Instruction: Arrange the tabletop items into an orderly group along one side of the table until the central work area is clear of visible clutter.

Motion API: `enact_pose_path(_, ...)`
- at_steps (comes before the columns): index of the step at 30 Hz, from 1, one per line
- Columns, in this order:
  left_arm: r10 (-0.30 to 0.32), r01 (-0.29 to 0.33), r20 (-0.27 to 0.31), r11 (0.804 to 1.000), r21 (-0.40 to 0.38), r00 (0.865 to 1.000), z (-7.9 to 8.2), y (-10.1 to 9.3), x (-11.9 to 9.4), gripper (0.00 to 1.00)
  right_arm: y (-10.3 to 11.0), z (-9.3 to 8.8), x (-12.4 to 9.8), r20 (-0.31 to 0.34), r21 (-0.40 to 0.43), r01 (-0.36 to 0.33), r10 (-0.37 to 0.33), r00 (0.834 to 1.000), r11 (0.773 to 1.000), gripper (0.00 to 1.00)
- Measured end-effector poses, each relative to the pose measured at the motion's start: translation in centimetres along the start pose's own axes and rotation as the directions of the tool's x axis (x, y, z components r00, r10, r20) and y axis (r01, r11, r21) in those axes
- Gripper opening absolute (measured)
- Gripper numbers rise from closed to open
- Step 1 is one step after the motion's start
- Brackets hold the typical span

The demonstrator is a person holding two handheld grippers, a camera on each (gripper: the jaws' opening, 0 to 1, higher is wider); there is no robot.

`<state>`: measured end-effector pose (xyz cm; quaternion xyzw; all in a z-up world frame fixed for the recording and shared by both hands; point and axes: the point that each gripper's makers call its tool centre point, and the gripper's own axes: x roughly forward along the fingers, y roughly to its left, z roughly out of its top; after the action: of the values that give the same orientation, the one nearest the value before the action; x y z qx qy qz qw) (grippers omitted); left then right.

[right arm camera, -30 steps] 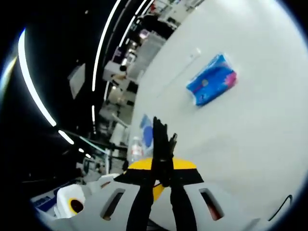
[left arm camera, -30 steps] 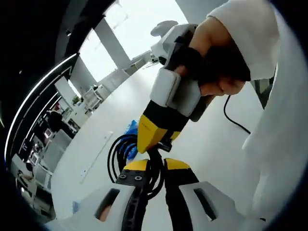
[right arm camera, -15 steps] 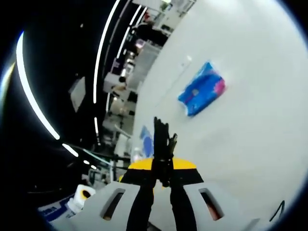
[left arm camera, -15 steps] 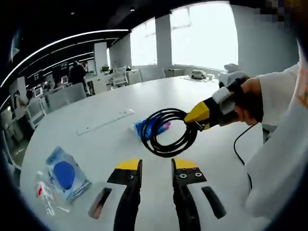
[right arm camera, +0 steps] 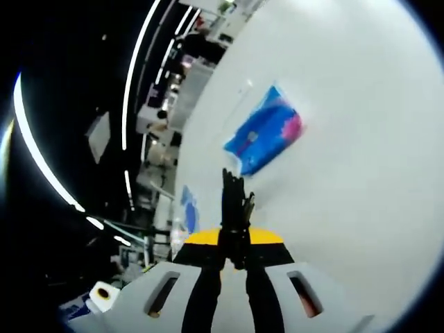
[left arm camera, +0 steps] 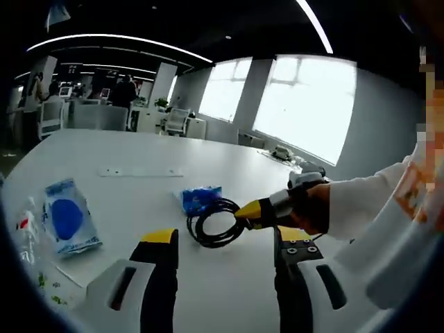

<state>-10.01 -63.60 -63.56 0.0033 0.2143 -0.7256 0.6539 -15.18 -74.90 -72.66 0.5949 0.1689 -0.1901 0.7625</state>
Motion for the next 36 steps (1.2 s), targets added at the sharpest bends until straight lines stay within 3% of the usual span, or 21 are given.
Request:
enact_pose_path(2, -0.01, 0.01, -0.009, 1.0, -0.005, 1.0, -0.2, -0.3, 0.0, 0.53, -0.3, -0.1, 0.2, 0.007, 0.063, -0.007, 0.006, 1.0, 0.998, 0.09)
enact_pose_path(6, -0.045, 0.045, -0.005, 0.998, -0.049, 0.999, -0.3, -1.1, 0.0, 0.51, -1.3, -0.2, 0.5, -0.002, 0.029, 0.034, -0.033, 0.999, 0.999, 0.09)
enact_pose_path(13, -0.045, 0.044, -0.011, 0.997, -0.058, 0.999, -0.3, -1.3, -0.2, 0.49, -2.2, -0.2, 0.5, -0.003, 0.055, 0.062, -0.062, 0.998, 0.997, 0.1)
enact_pose_path(16, -0.034, 0.032, -0.043, 0.998, -0.051, 0.998, -1.2, -1.5, -0.4, 0.48, -3.0, -0.3, 0.5, -0.013, 0.003, 0.11, -0.11, 0.994, 0.994, 0.11)
enact_pose_path(22, -0.024, 0.021, -0.063, 0.999, -0.041, 0.998, -1.7, -2.4, -1.3, 0.48, -2.8, -0.3, 0.6, -0.008, -0.041, 0.108, -0.108, 0.994, 0.993, 0.11)
enact_pose_path(26, -0.001, -0.002, -0.081, 1.0, -0.031, 0.997, -2.1, -2.9, -2.2, 0.49, -3.8, 0.2, 0.2, 0.012, -0.141, 0.177, -0.177, 0.984, 0.974, 0.15)
enact_pose_path(32, 0.023, -0.029, -0.087, 0.997, -0.071, 0.996, -2.7, -3.9, -3.4, 0.48, -2.3, 1.1, -0.8, 0.048, -0.146, 0.132, -0.126, 0.991, 0.98, 0.16)
enact_pose_path(36, 0.047, -0.054, -0.111, 0.997, -0.057, 0.993, -3.6, -4.9, -4.2, 0.48, -1.7, 0.7, -1.7, 0.052, -0.172, 0.101, -0.093, 0.994, 0.98, 0.18)
